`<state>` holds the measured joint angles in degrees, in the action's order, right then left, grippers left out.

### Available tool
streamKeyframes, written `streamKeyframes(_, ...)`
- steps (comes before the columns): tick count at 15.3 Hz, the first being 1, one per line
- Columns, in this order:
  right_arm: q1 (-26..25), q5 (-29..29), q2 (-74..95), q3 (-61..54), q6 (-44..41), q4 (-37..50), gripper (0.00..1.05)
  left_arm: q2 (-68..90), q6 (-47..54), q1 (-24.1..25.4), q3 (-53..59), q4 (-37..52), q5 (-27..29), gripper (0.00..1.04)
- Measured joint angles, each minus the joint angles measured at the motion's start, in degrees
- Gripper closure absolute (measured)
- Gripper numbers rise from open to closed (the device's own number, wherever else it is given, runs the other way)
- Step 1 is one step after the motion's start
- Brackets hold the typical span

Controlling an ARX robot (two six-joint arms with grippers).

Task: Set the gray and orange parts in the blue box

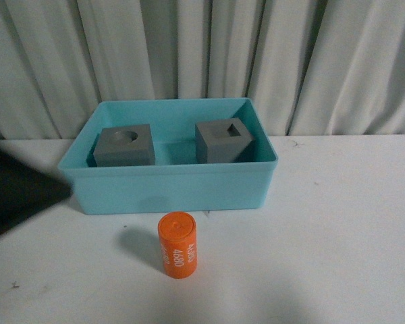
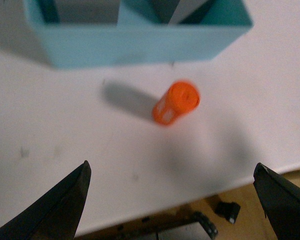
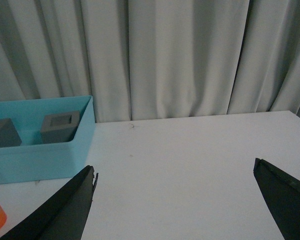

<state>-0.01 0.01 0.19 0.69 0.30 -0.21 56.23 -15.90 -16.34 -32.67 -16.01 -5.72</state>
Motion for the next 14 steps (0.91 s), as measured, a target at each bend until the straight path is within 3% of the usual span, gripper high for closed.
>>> streamKeyframes(7, 0.0, 0.0, 0.0, 0.0, 0.0, 0.0, 0.06, -24.1, -5.2, 4.1, 14.3, -17.8, 1.4, 0.07)
streamKeyframes(11, 0.0, -0.2, 0.0, 0.0, 0.0, 0.0, 0.06, -36.5, -1.9, 3.7, 23.7, -1.1, 9.5, 0.18)
streamKeyframes(12, 0.0, 0.0, 0.0, 0.0, 0.0, 0.0, 0.06, -46.8, 4.0, 4.2, 28.7, 8.8, 14.4, 0.29)
streamKeyframes(13, 0.0, 0.0, 0.0, 0.0, 0.0, 0.1, 0.06, -53.2, 9.3, 6.3, 31.0, 16.0, 15.6, 0.42)
streamKeyframes(14, 0.0, 0.0, 0.0, 0.0, 0.0, 0.0, 0.06, -55.8, 12.1, 8.9, 31.9, 16.5, 13.4, 0.54)
